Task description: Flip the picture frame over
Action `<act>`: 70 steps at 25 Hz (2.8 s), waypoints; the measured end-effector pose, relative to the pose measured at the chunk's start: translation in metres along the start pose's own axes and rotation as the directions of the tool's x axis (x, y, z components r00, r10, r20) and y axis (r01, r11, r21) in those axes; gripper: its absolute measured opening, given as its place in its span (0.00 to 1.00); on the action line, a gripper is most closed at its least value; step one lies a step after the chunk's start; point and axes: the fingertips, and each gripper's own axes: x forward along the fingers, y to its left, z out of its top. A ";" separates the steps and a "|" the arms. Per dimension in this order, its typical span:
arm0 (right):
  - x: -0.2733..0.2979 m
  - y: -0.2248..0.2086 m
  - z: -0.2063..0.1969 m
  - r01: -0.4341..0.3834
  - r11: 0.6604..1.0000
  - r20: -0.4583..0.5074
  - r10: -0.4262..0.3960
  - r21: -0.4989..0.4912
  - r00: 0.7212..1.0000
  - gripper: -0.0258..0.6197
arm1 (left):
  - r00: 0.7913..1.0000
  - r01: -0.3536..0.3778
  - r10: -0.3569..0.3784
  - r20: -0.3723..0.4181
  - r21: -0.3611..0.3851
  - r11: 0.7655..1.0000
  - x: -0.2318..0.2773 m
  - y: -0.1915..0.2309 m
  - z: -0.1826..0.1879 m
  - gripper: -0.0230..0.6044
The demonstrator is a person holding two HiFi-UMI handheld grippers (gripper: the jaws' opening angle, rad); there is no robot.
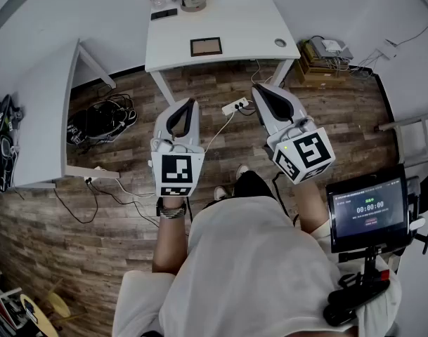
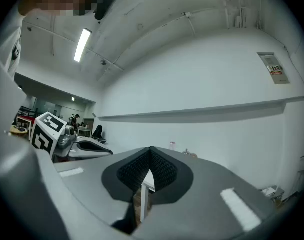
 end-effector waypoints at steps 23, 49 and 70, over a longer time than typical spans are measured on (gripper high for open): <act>0.101 -0.039 -0.067 -0.102 0.993 -0.212 0.086 -0.064 0.974 0.04 | 0.996 -0.026 0.023 -0.082 -0.044 0.999 0.068 0.058 -0.039 0.04; 0.316 -0.157 -0.237 -0.409 0.913 -0.597 0.319 -0.016 0.736 0.19 | 0.949 -0.136 0.086 -0.303 -0.148 0.979 0.260 0.150 -0.105 0.04; 0.339 -0.145 -0.371 -0.609 0.793 -0.786 0.382 0.009 0.486 0.21 | 0.896 -0.217 0.123 -0.427 -0.178 0.960 0.274 0.153 -0.151 0.04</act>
